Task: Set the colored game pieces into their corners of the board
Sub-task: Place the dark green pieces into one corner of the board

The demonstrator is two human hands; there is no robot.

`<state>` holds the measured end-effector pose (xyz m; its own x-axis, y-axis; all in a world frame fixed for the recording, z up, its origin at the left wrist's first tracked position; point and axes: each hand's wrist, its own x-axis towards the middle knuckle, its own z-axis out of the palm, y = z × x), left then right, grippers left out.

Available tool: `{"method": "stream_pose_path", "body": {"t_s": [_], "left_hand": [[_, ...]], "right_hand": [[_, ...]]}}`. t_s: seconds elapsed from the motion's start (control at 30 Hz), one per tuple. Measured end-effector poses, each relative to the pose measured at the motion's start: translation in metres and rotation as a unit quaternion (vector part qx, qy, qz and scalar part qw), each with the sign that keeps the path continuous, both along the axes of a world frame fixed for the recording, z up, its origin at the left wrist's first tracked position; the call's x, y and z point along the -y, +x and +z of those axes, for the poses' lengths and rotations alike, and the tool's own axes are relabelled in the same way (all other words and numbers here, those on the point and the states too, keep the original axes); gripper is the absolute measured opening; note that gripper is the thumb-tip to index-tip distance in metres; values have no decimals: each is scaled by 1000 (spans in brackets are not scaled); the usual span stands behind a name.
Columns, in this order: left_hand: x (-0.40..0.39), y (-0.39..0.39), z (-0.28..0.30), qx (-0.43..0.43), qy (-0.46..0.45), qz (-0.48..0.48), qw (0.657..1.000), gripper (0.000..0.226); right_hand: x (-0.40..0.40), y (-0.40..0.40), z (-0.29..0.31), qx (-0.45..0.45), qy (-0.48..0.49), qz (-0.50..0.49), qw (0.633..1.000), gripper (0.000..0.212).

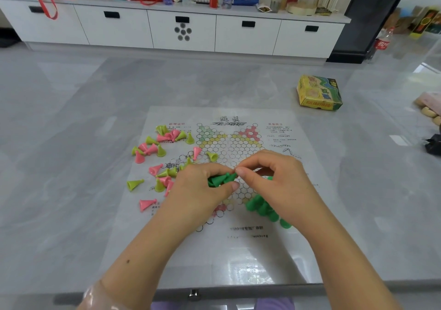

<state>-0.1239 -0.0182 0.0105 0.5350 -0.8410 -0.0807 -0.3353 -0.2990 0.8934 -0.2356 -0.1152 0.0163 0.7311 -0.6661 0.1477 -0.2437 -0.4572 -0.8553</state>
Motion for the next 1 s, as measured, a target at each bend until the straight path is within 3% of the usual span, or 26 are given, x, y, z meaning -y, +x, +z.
{"method": "stream_pose_path", "body": {"t_s": [0.23, 0.4, 0.53, 0.67, 1.0], "left_hand": [[0, -2, 1, -4, -13, -8, 1000, 14], [0, 1, -1, -5, -10, 16, 1000, 21], [-1, 3, -1, -28, 2, 41, 999, 27], [0, 4, 0, -30, 1, 30, 999, 26], [-4, 8, -1, 22, -8, 16, 1000, 27]], "right_hand": [[0, 0, 3, -6, 41, -4, 999, 9], [16, -8, 7, -12, 24, -88, 996, 10], [30, -16, 0, -82, -53, -139, 986, 9], [33, -13, -11, -168, -126, -126, 970, 9], [35, -14, -19, -227, -142, -120, 956, 7]]}}
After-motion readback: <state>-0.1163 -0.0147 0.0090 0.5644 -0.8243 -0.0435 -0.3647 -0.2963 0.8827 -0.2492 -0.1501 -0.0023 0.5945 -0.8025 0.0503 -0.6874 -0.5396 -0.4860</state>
